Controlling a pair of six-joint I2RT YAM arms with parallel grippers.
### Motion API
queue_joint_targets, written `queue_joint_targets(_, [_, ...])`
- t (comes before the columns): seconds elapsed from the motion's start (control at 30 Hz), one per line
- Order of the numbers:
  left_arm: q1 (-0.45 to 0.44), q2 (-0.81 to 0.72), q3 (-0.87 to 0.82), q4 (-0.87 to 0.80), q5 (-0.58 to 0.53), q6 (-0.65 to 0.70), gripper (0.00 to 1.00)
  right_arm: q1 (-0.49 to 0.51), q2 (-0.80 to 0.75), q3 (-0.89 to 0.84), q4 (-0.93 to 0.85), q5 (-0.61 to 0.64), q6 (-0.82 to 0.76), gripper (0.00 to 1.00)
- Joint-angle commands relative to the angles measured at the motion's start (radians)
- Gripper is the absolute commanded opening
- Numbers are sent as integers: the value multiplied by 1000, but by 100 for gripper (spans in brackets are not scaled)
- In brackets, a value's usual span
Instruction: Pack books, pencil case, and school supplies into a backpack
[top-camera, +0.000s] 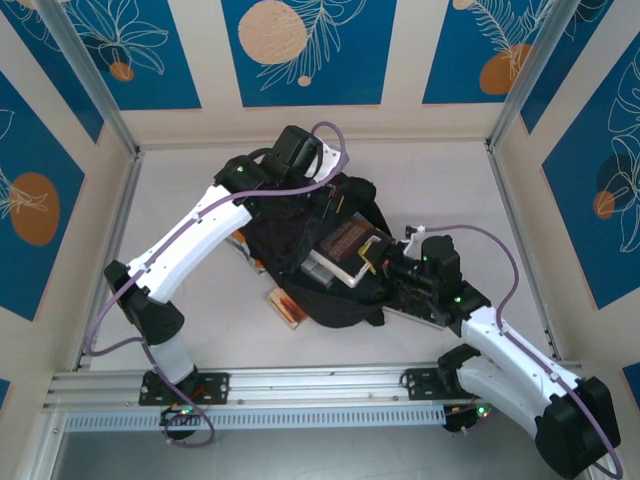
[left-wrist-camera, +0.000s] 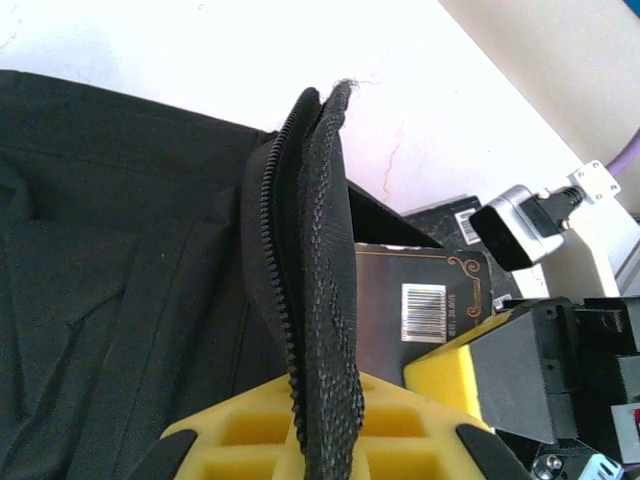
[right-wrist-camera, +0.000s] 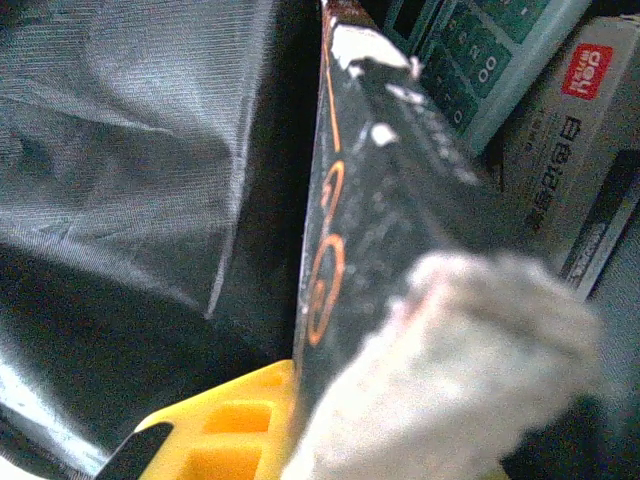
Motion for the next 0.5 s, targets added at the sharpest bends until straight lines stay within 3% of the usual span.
queue_joint_targets(0.0, [16,-47,-16,122,100,7,0,23,43,70,119,30,-49,0])
queue_joint_targets(0.23, [95,-72,-93,219,287,-80,0,127,227,143,178,150,-99,0])
queue_joint_targets(0.47, [132,-73,-130,272,348,-128,0,190,477,255,212,273,-122,0])
